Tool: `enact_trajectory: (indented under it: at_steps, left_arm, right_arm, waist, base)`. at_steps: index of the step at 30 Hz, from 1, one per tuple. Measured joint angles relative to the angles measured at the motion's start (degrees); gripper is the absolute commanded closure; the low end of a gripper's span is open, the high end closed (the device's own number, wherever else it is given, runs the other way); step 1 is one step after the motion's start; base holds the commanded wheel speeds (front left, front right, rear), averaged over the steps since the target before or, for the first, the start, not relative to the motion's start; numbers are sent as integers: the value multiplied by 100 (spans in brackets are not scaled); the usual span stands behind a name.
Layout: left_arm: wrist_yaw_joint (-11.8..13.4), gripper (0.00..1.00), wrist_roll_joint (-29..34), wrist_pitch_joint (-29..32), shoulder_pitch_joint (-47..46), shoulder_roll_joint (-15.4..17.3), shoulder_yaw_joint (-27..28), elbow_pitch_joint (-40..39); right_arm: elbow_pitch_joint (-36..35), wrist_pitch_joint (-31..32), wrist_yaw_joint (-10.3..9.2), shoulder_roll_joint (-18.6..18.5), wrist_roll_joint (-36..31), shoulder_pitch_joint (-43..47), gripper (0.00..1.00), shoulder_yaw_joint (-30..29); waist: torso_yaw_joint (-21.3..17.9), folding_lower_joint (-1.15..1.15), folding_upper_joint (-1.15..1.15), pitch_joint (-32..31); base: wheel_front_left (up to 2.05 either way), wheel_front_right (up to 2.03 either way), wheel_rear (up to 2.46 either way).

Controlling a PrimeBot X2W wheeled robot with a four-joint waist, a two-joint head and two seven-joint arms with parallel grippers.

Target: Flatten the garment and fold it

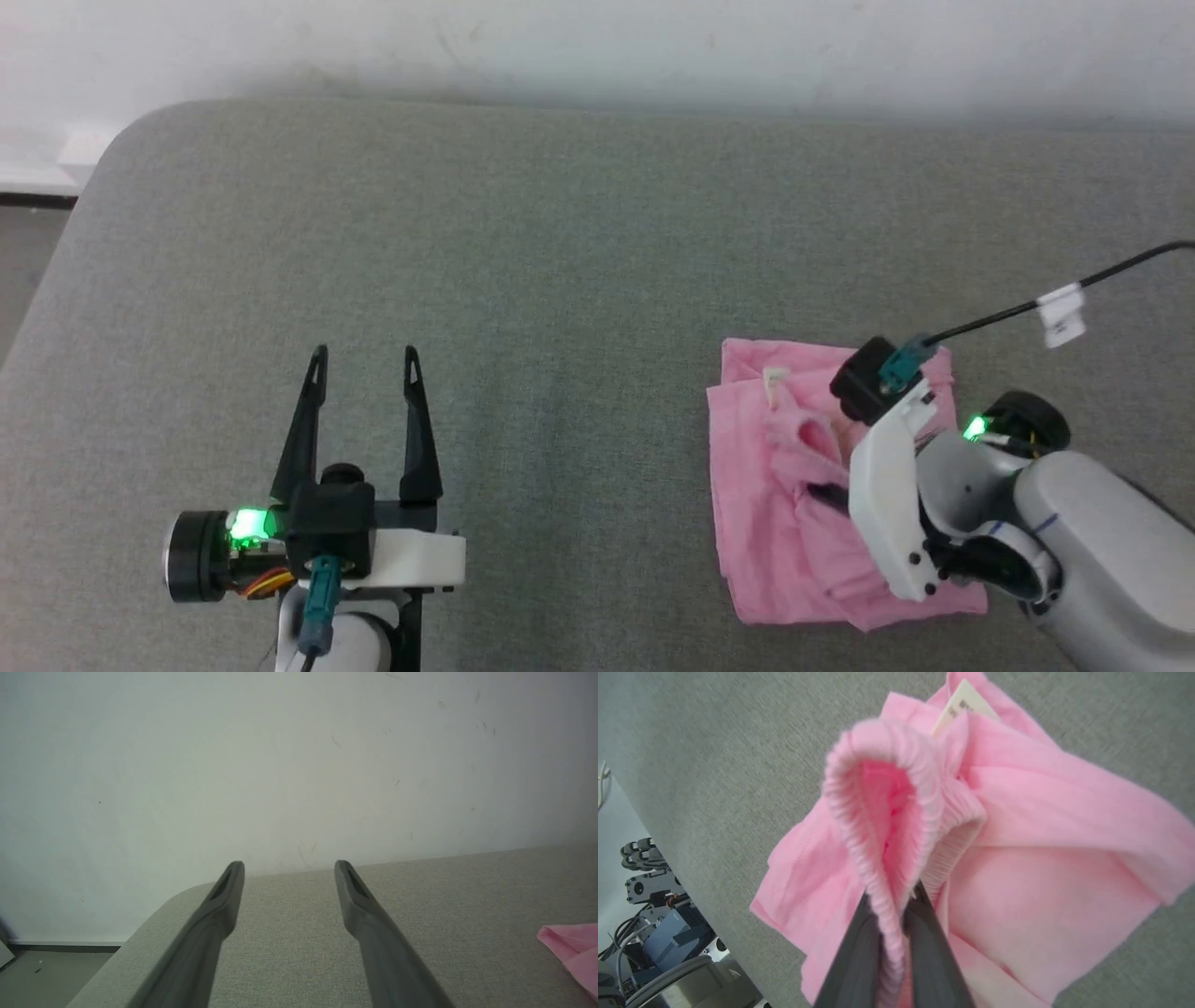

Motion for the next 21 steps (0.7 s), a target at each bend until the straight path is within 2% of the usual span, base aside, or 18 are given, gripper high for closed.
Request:
enact_trajectory:
  at_steps: [4,8,10,11,16,21]
  left_arm:
    - [-1,0,5,0,-69,-48,-10,15]
    - [1,0,7,0,-121,-68,4,20]
    - [3,0,7,0,-116,-67,29,26]
    - [4,0,7,0,-113,-66,38,37]
    - [4,0,7,0,-88,-46,85,100]
    - [0,0,4,0,-37,-11,133,176]
  right_arm:
    - [862,-174,1,125,-120,-98,100,464]
    - [1206,-509,13,160,-85,-296,100,700]
    - [1244,-757,14,130,-59,-333,55,816]
    - [1224,-878,14,101,-42,-364,0,889]
    - [803,-1592,8,-169,41,-393,0,971]
    - [156,-2487,7,-543,-164,-502,0,433]
  waist:
    - [101,0,0,129]
    - [168,-1,0,207]
    - [154,-1,0,203]
    - [140,-1,0,190]
    - [18,0,0,34]
    - [-202,-1,0,-138]
  base:
    - [0,0,0]
    - [0,0,0]
    - [0,0,0]
    - [0,0,0]
    - [0,0,0]
    - [0,0,0]
